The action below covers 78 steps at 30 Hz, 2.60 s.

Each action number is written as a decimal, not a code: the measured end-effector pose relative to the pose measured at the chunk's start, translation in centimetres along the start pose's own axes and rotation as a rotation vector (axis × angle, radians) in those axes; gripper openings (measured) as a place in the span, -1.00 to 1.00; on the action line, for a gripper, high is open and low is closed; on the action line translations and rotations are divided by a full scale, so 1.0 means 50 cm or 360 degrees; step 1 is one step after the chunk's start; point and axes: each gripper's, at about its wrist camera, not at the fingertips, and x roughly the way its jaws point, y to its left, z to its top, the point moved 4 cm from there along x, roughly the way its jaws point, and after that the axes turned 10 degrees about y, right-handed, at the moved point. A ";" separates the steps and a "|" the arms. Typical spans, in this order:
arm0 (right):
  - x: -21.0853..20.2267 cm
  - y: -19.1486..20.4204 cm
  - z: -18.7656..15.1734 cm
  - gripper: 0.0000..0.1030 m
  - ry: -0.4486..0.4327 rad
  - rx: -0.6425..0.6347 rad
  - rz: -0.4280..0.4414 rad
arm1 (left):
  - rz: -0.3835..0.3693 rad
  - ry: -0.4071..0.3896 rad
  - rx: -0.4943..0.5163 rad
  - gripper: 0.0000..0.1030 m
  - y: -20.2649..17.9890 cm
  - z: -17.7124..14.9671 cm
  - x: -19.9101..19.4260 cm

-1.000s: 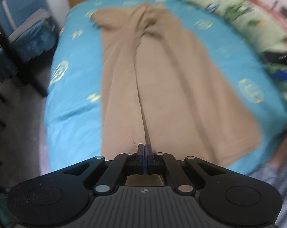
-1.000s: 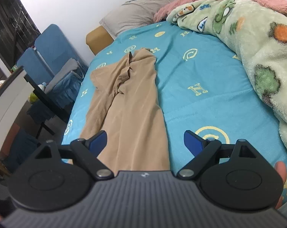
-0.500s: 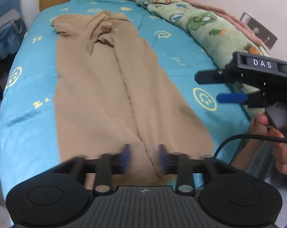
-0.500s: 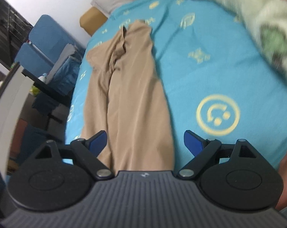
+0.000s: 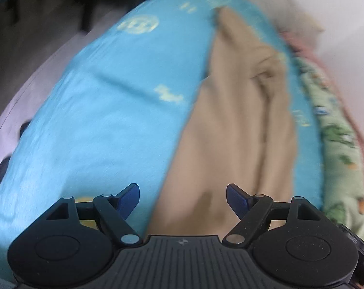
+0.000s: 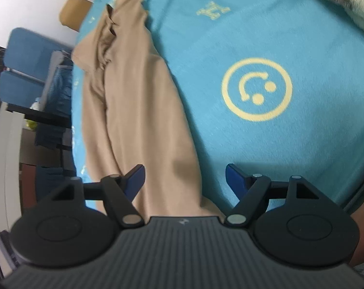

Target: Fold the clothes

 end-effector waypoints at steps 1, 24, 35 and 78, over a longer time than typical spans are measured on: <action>0.005 -0.001 0.000 0.35 0.0028 0.0002 0.0007 | -0.0006 0.0053 -0.0010 0.51 0.005 -0.001 0.006; -0.014 0.088 -0.088 -0.86 0.0050 -0.0565 -0.0485 | -0.0328 0.0009 0.0117 -0.94 -0.032 -0.090 -0.090; -0.277 0.209 -0.079 -0.86 -0.0368 -0.0638 -0.0090 | -0.0627 -0.0391 0.0096 -0.97 -0.108 -0.093 -0.364; 0.137 0.177 0.364 -0.86 -0.0302 -0.0648 -0.0423 | 0.0171 -0.0331 0.0408 -0.93 -0.186 0.376 0.175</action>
